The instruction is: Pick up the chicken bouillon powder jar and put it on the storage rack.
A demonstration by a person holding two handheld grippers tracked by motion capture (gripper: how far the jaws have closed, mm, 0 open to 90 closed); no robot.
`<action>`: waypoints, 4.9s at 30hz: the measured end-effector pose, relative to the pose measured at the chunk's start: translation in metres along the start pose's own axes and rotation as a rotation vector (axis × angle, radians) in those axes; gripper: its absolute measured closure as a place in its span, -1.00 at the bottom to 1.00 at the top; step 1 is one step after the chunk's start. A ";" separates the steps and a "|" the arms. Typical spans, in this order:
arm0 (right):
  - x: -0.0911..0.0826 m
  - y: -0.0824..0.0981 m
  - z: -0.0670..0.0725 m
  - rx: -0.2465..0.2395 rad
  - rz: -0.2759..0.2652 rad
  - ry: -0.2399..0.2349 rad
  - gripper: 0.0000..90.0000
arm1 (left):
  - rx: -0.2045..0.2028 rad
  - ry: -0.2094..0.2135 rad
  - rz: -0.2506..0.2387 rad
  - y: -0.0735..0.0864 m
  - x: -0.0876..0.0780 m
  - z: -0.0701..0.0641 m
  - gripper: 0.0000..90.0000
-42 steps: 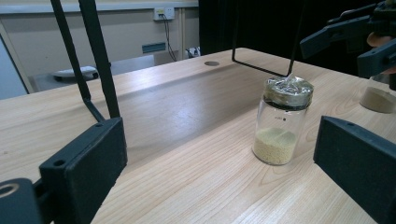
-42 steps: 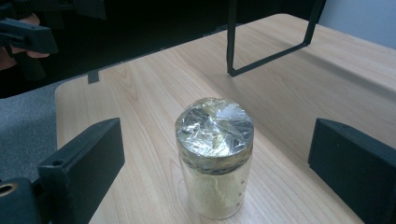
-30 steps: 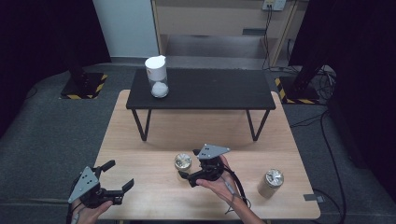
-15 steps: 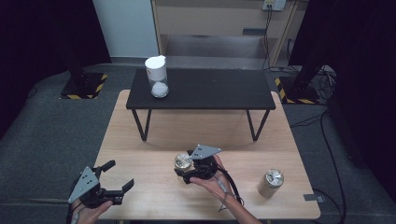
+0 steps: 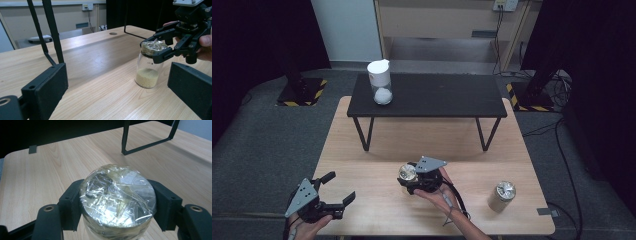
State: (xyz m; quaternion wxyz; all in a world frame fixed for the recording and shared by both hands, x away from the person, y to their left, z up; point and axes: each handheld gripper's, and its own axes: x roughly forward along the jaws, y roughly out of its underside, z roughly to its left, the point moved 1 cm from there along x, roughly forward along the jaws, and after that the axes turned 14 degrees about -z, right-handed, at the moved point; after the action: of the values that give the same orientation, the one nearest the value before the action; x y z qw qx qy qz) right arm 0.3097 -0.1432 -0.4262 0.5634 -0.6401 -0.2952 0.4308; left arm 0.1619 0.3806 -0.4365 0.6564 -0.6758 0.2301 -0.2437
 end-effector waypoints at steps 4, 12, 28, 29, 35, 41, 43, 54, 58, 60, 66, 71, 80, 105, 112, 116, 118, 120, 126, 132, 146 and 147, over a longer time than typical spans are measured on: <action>0.000 0.000 0.000 0.001 0.000 -0.001 -0.22 | 0.001 -0.001 -0.001 0.000 0.000 0.000 -0.96; -0.001 -0.003 0.001 -0.019 0.009 0.001 -0.21 | -0.001 0.001 -0.004 0.000 0.000 0.000 -0.96; -0.017 -0.019 -0.009 0.006 0.014 0.003 -0.21 | -0.003 0.001 -0.004 0.000 -0.001 0.001 -0.96; -0.018 -0.020 -0.009 0.007 0.016 0.002 -0.21 | -0.004 0.000 -0.004 0.000 -0.001 0.001 -0.96; -0.027 -0.030 -0.014 0.016 0.018 -0.001 -0.21 | -0.004 0.001 -0.004 0.000 -0.001 0.000 -0.96; -0.037 -0.042 -0.019 0.022 0.034 0.008 -0.21 | -0.005 0.000 -0.005 0.000 -0.001 0.001 -0.96; -0.042 -0.046 -0.021 0.026 0.034 0.012 -0.21 | -0.007 -0.002 -0.006 0.001 -0.001 0.001 -0.96; -0.063 -0.071 -0.032 0.028 0.032 0.037 -0.21 | -0.009 -0.004 -0.006 0.001 -0.001 0.001 -0.96; -0.069 -0.080 -0.036 0.031 0.034 0.045 -0.21 | -0.009 -0.004 -0.006 0.001 -0.001 0.001 -0.96; -0.072 -0.085 -0.038 0.032 0.035 0.047 -0.21 | -0.009 -0.004 -0.005 0.001 -0.001 0.001 -0.96; -0.079 -0.100 -0.041 0.022 0.034 0.059 -0.21 | -0.009 -0.003 -0.005 0.001 -0.001 0.001 -0.96; -0.084 -0.117 -0.045 0.016 0.032 0.061 -0.21 | -0.009 -0.004 -0.005 0.001 -0.001 0.001 -0.96; -0.089 -0.146 -0.052 0.019 0.020 0.070 -0.21 | -0.009 -0.003 -0.005 0.001 -0.001 0.001 -0.96; -0.074 -0.222 -0.067 0.010 0.026 0.119 -0.21 | -0.020 0.002 -0.009 0.002 -0.001 0.003 -0.96; -0.062 -0.237 -0.073 0.025 0.035 0.157 -0.21 | -0.021 0.003 -0.009 0.002 -0.001 0.003 -0.96; -0.058 -0.244 -0.075 0.023 0.027 0.181 -0.21 | -0.022 0.002 -0.010 0.002 -0.001 0.003 -0.96; -0.055 -0.246 -0.076 0.024 0.024 0.195 -0.21 | -0.023 0.003 -0.010 0.002 -0.001 0.003 -0.96; -0.052 -0.249 -0.077 0.021 0.028 0.206 -0.21 | -0.023 0.003 -0.010 0.002 -0.001 0.003 -0.96; -0.040 -0.255 -0.080 0.014 0.019 0.235 -0.21 | -0.024 0.002 -0.011 0.002 -0.001 0.003 -0.96; -0.026 -0.257 -0.083 0.004 0.014 0.267 -0.21 | -0.025 0.005 -0.013 0.002 -0.001 0.004 -0.96; -0.007 -0.254 -0.102 0.040 -0.003 0.331 -0.21 | -0.030 0.006 -0.015 0.003 -0.001 0.004 -0.96; -0.006 -0.253 -0.103 0.040 -0.001 0.335 -0.21 | -0.031 0.005 -0.015 0.003 -0.001 0.004 -0.96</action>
State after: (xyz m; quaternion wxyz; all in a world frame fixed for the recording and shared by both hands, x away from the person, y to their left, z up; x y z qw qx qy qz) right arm 0.4253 -0.1482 -0.1786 0.6177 -0.6915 -0.1889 0.3235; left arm 0.1637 0.3847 -0.4396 0.6433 -0.6870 0.2306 -0.2468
